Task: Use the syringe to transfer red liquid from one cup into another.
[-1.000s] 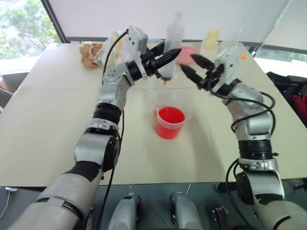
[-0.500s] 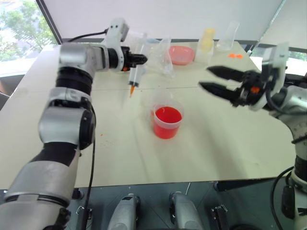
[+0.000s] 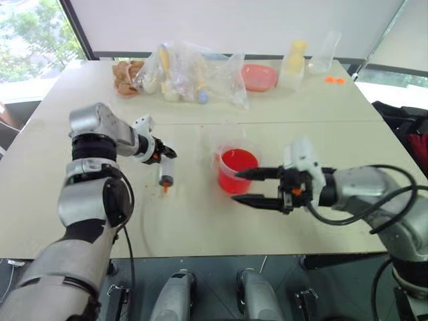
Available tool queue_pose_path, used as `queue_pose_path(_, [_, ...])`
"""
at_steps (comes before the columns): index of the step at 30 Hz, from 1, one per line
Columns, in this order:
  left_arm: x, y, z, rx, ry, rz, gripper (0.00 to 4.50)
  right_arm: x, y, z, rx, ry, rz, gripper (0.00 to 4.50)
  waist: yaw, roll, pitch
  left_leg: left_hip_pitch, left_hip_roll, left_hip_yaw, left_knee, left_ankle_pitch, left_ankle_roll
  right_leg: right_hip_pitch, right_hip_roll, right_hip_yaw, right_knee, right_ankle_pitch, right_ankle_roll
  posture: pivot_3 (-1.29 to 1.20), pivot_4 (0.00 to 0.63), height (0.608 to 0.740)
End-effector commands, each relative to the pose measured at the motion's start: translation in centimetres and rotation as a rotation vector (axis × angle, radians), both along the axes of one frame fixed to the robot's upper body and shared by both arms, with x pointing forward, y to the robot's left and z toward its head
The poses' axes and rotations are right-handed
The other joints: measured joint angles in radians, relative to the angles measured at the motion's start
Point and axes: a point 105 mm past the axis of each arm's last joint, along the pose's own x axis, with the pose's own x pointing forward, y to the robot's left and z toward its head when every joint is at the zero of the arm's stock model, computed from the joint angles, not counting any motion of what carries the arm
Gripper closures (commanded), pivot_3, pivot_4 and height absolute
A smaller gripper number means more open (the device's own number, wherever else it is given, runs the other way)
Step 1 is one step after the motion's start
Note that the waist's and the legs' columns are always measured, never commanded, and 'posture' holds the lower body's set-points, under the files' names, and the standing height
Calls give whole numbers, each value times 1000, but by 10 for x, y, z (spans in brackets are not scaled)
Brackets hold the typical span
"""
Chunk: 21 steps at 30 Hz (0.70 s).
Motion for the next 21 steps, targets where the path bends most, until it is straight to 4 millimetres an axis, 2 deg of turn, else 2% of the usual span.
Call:
queue_pose_path(1, [-3,5,0,19,-42,37,2652,2,-2,5,14,-40,-12,2002,0,0,0,0,0,0,0,0,0,0,0,0,0,0,0,0,150,737])
queue_pose_path(6, [-6,1,1,18,-115,29,260,1,-1,-1,18,-18,-11,1984,-2,0,-1,2,0,0,-1,1,-2,0,0,0,1,0,0,0,150,737])
queue_pose_path(7, [-6,1,2,17,-130,30,24,2,-2,-2,16,-16,-12,1984,-3,0,-1,2,0,0,-1,1,-2,0,0,0,2,0,-1,0,150,737])
queue_pose_path(11, [5,17,34,220,-504,52,24,4,-8,-4,14,-13,-46,1984,-5,0,-1,3,1,1,-2,1,-3,0,0,1,1,1,-2,0,150,737])
queue_pose_path(13, [5,38,53,328,-675,142,24,7,-18,1,48,-10,-99,1984,-1,0,-1,2,1,1,-2,1,-3,-1,0,1,1,1,-2,0,150,737])
queue_pose_path(16, [-6,42,67,316,-802,53,24,12,-39,12,120,-4,-200,1984,3,0,-1,1,1,1,-2,2,-4,-1,-1,1,-1,2,-3,0,150,737])
queue_pose_path(18, [-19,43,84,276,-938,-39,24,17,-61,16,173,8,-303,1984,6,0,-1,1,1,1,-2,2,-4,-1,-2,1,-1,2,-3,0,150,737])
queue_pose_path(21, [-36,45,87,296,-1025,-125,24,23,-85,12,209,3,-427,1984,18,0,-1,1,1,2,-3,1,-3,0,-2,1,-3,2,-3,0,150,737])
